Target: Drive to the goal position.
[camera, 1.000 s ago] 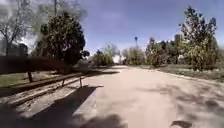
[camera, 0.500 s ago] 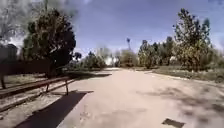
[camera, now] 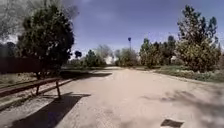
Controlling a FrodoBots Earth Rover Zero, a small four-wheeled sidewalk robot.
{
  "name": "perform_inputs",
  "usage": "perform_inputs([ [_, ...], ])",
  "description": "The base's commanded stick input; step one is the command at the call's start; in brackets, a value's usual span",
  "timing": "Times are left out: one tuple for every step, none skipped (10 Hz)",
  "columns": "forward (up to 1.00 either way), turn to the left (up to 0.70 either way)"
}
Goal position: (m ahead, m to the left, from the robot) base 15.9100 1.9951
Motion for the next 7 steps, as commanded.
perform_inputs([
  [0.7, 0.0],
  [0.7, 0.0],
  [0.7, 0.0],
  [0.7, 0.0],
  [0.7, 0.0],
  [0.7, 0.0],
  [0.7, 0.0],
])
